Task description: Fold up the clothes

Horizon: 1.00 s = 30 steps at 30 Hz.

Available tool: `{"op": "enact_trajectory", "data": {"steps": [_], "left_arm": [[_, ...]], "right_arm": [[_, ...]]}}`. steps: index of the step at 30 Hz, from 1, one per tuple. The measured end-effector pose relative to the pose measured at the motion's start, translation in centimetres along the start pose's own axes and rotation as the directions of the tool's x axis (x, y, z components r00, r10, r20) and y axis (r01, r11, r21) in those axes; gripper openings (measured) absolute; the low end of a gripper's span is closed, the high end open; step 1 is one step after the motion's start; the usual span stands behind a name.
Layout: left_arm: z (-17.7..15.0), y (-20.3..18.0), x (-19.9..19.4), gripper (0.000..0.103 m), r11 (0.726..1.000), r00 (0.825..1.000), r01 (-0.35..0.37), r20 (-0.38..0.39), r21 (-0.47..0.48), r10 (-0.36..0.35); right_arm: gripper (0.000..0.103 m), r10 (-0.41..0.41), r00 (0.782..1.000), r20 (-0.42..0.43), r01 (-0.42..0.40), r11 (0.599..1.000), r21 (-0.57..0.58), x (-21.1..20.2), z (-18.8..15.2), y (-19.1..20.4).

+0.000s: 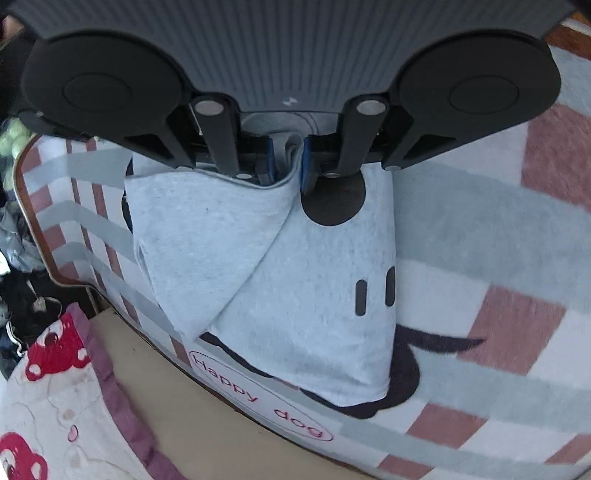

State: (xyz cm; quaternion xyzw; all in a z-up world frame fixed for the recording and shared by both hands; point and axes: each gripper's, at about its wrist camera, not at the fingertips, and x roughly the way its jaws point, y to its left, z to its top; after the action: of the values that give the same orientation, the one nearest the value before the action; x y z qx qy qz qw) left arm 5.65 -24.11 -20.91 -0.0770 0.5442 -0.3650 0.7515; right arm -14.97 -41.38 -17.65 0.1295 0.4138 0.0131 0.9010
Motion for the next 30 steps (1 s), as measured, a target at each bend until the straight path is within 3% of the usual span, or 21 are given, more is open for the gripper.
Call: {"op": "enact_trajectory", "data": {"steps": [4,8,9,12,13,15,17,20,22,23,25,26,27,30], "left_arm": [[-0.3,-1.4,-0.1,0.014,0.992,0.999,-0.054,0.015,0.117,0.053],[-0.1,-1.8,-1.0,0.012,0.99,1.0,-0.022,0.025,0.141,0.019],[0.0,-2.0,-1.4,0.012,0.988,0.999,-0.03,0.04,0.154,0.024],[0.4,-2.7,-2.8,0.011,0.979,0.995,-0.057,0.087,0.197,0.041],[0.5,-2.9,-3.2,0.005,0.975,0.994,-0.067,0.103,0.211,0.046],[0.5,-2.8,-2.9,0.001,0.959,0.985,-0.158,0.111,0.234,0.135],[0.4,-2.1,-2.2,0.0,0.957,0.982,-0.188,0.067,0.223,0.177],[0.4,-1.3,-2.2,0.0,0.973,0.988,-0.156,0.008,0.171,0.157],[0.4,-1.6,-2.7,0.002,0.967,0.987,-0.163,0.018,0.193,0.162],[0.4,-1.8,-3.0,0.004,0.962,0.985,-0.173,0.03,0.21,0.171],[0.5,-2.1,-3.7,0.007,0.962,0.986,-0.168,0.059,0.214,0.159],[0.7,-2.1,-4.3,0.015,0.967,0.988,-0.149,0.071,0.205,0.137],[0.8,-2.3,-4.7,0.021,0.97,0.992,-0.115,0.082,0.212,0.1],[1.0,-3.7,-5.8,0.024,0.952,0.993,-0.074,0.115,0.297,0.041]], "right_arm": [[0.038,-0.063,0.997,0.042,0.064,0.998,-0.011,-1.8,0.2,-0.2],[0.038,-0.256,0.966,0.025,0.255,0.94,-0.225,-1.1,-0.5,2.1],[0.037,-0.265,0.964,0.031,0.265,0.935,-0.235,-0.9,-0.6,2.1],[0.037,-0.254,0.966,0.047,0.259,0.95,-0.175,0.2,-1.0,1.4],[0.034,-0.265,0.964,0.032,0.266,0.951,-0.159,0.8,-1.2,1.1],[0.015,-0.306,0.951,-0.049,0.294,0.942,-0.162,2.3,-1.8,0.4],[0.013,-0.324,0.943,-0.079,0.313,0.941,-0.127,2.4,-2.5,-0.3],[0.014,-0.351,0.934,-0.073,0.348,0.936,-0.048,1.0,-2.6,-1.2],[0.015,-0.341,0.939,-0.031,0.341,0.94,-0.007,-0.7,-2.0,-1.1],[0.021,-0.323,0.946,-0.008,0.323,0.946,0.022,-1.6,-1.6,-1.1],[0.031,-0.205,0.977,0.059,0.196,0.972,0.132,-3.5,-0.4,-1.6],[0.043,-0.134,0.988,0.083,0.116,0.976,0.187,-4.0,0.3,-2.0],[0.054,-0.074,0.992,0.105,0.047,0.97,0.239,-4.3,1.1,-2.4],[0.062,0.042,0.993,0.115,-0.079,0.937,0.342,-3.2,3.2,-3.8]]}}
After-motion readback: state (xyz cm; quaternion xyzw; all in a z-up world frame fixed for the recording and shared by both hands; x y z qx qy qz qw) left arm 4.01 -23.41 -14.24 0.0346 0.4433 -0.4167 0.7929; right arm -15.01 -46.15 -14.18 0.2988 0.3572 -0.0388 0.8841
